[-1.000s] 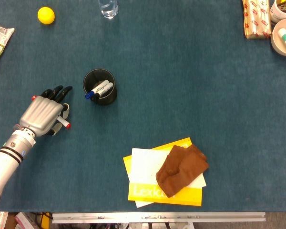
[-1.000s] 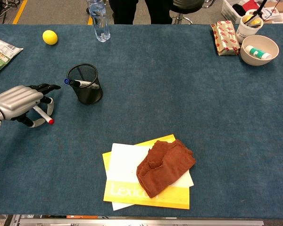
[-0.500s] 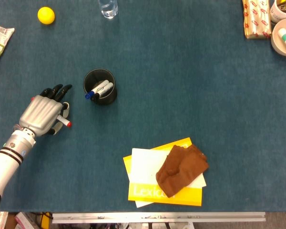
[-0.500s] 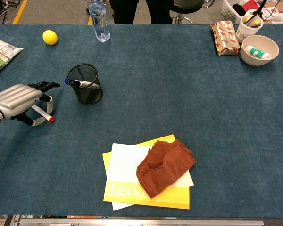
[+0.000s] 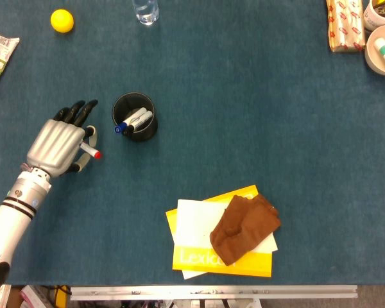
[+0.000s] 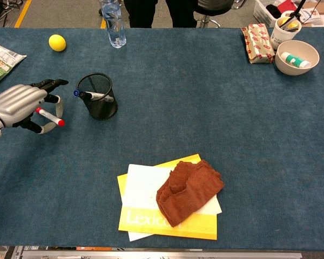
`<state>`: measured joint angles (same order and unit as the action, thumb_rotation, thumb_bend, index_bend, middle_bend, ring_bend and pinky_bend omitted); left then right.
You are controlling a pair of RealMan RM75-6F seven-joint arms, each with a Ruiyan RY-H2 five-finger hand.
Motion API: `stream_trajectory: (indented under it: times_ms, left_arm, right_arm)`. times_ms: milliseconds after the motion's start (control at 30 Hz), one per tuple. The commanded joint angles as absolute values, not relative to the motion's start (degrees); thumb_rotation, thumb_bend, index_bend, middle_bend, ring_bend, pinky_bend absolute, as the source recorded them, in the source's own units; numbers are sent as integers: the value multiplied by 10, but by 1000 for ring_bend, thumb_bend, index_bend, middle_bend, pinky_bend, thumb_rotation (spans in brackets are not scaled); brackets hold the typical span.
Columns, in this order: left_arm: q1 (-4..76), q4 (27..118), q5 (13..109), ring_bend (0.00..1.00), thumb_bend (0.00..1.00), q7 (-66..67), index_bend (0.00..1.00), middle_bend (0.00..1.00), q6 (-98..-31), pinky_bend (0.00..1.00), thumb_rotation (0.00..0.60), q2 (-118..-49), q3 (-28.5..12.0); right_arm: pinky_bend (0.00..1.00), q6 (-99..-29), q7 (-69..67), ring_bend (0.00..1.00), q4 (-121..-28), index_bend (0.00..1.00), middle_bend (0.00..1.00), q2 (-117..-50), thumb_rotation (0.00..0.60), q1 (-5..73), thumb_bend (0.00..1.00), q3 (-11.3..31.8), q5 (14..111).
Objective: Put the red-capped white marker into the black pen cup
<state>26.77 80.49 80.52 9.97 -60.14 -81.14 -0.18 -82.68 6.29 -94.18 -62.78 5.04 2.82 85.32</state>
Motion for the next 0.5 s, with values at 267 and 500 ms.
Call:
stream_trajectory:
  times_ms: [267,500]
  left_arm:
    - [254,803,801,0,345,131,549,0,-665,158,600,-830,-30]
    - [248,800,792,0,345,144,556,0,-698,158,600,-847,-49]
  right_arm:
    - [296,-824,63,135,-941,126,223,-629,600,51,0,28,853]
    - [296,-823,63,135,-940,126,222,-630,600,52,0,28,851]
